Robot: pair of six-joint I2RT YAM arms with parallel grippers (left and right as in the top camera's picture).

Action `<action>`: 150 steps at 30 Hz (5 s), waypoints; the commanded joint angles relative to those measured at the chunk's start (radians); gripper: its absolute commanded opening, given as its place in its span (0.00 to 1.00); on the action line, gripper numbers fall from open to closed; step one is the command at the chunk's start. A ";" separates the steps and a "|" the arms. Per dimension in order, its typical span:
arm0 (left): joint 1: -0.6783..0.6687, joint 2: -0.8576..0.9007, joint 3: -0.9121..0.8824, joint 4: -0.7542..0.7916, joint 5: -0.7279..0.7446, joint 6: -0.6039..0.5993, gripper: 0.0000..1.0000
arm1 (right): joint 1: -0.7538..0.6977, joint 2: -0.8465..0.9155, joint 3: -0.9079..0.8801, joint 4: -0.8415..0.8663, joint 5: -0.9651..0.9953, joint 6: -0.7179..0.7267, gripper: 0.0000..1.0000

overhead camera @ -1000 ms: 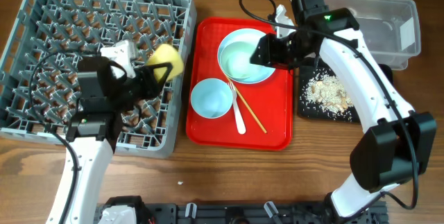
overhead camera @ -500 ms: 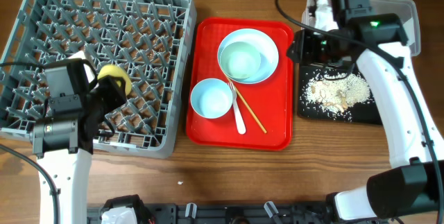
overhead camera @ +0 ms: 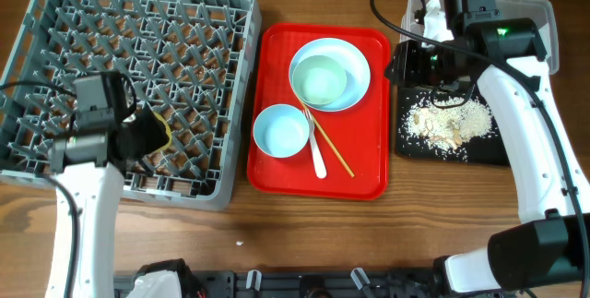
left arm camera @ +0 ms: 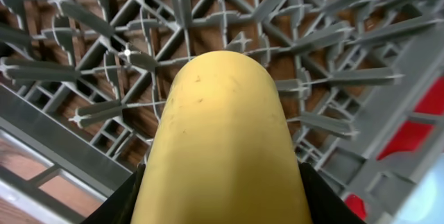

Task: Sort waste into correct bins and load items into the dishwasher rack
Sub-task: 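Move the yellow cup over the rack with the left gripper, then lower the yellow cup onto the rack pegs and release it, then move the left gripper to the small blue bowl and grasp its rim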

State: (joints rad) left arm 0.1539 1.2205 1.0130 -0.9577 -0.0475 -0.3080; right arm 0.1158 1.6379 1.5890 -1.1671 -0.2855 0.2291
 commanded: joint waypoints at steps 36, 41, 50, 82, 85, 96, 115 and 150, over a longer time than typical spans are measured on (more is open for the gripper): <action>0.008 0.083 0.008 0.037 -0.123 0.010 0.04 | 0.000 -0.008 0.013 -0.006 0.017 -0.017 0.55; 0.008 0.081 0.008 0.033 -0.123 0.009 0.04 | 0.000 -0.007 0.011 -0.008 0.017 -0.017 0.55; 0.008 0.083 0.008 0.031 -0.122 0.009 0.29 | 0.000 -0.007 0.006 -0.010 0.017 -0.017 0.55; 0.008 0.213 -0.011 0.078 -0.106 0.006 1.00 | 0.000 -0.007 0.006 -0.021 0.016 -0.018 0.55; 0.007 0.185 0.026 0.077 -0.106 0.013 1.00 | 0.000 -0.007 0.006 -0.021 0.016 -0.017 0.55; -0.125 0.041 0.115 0.209 0.122 0.013 1.00 | 0.000 -0.007 0.006 -0.020 0.022 -0.017 1.00; -0.729 0.348 0.115 0.479 -0.001 0.016 0.93 | -0.301 -0.012 0.006 -0.039 0.051 0.121 1.00; -0.859 0.615 0.119 0.425 -0.080 0.005 0.04 | -0.300 -0.012 0.006 -0.054 0.053 0.111 1.00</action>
State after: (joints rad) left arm -0.7078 1.8462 1.1240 -0.5285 -0.1188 -0.2974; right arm -0.1833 1.6379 1.5890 -1.2194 -0.2203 0.3470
